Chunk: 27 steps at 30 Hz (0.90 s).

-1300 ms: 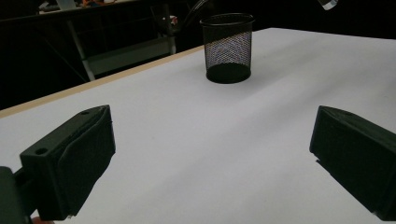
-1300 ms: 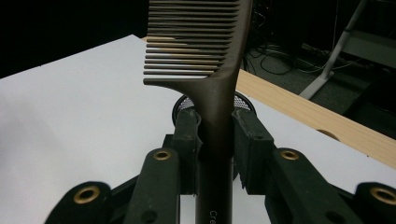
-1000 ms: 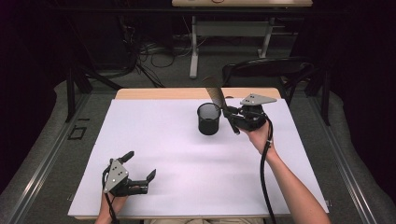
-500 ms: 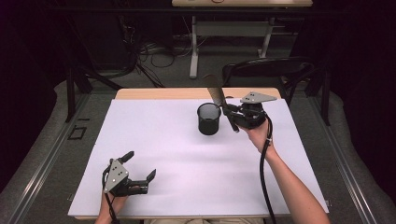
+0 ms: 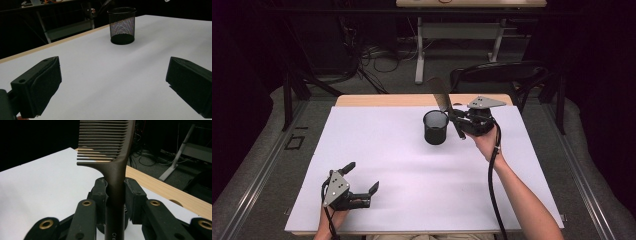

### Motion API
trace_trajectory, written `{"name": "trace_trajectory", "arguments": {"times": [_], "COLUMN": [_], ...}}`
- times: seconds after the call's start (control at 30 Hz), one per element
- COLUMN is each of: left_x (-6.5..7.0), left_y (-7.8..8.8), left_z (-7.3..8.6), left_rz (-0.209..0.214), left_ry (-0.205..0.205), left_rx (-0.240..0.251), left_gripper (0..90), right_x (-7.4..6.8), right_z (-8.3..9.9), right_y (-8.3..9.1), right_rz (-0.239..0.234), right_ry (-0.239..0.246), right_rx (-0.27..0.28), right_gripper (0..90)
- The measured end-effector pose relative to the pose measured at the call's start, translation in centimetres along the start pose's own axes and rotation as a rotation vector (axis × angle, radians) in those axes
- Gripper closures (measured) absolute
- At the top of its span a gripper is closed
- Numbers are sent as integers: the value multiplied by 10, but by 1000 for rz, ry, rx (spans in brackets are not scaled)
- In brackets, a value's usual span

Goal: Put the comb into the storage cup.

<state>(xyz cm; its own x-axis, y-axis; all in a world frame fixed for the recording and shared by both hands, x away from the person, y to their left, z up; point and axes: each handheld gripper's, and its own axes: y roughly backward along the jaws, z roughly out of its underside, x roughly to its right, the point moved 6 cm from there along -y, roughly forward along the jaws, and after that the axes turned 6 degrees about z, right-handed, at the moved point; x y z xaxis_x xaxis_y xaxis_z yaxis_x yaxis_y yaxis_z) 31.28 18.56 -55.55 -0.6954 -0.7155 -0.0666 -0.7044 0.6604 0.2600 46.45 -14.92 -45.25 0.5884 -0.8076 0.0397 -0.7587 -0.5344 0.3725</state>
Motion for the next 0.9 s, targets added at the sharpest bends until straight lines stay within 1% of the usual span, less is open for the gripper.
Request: {"name": "trace_trajectory", "arguments": {"times": [0.57, 0.63, 0.7, 0.9], "left_x": [-1, -1, 0, 0], "left_y": [1, 1, 0, 1], "left_z": [0, 0, 0, 0], "left_rz": [-3, -3, -1, -2], "left_ry": [-4, -4, 0, -5], "left_rx": [2, 2, 2, 1], "left_gripper": [2, 2, 2, 2], "right_x": [3, 3, 3, 3], "right_z": [-3, -4, -5, -8], "right_y": [-7, -7, -8, -9], "right_rz": [12, 13, 14, 14], "right_ry": [-10, -17, -17, -13], "right_rx": [26, 32, 35, 42], "right_gripper": [726, 726, 726, 726]}}
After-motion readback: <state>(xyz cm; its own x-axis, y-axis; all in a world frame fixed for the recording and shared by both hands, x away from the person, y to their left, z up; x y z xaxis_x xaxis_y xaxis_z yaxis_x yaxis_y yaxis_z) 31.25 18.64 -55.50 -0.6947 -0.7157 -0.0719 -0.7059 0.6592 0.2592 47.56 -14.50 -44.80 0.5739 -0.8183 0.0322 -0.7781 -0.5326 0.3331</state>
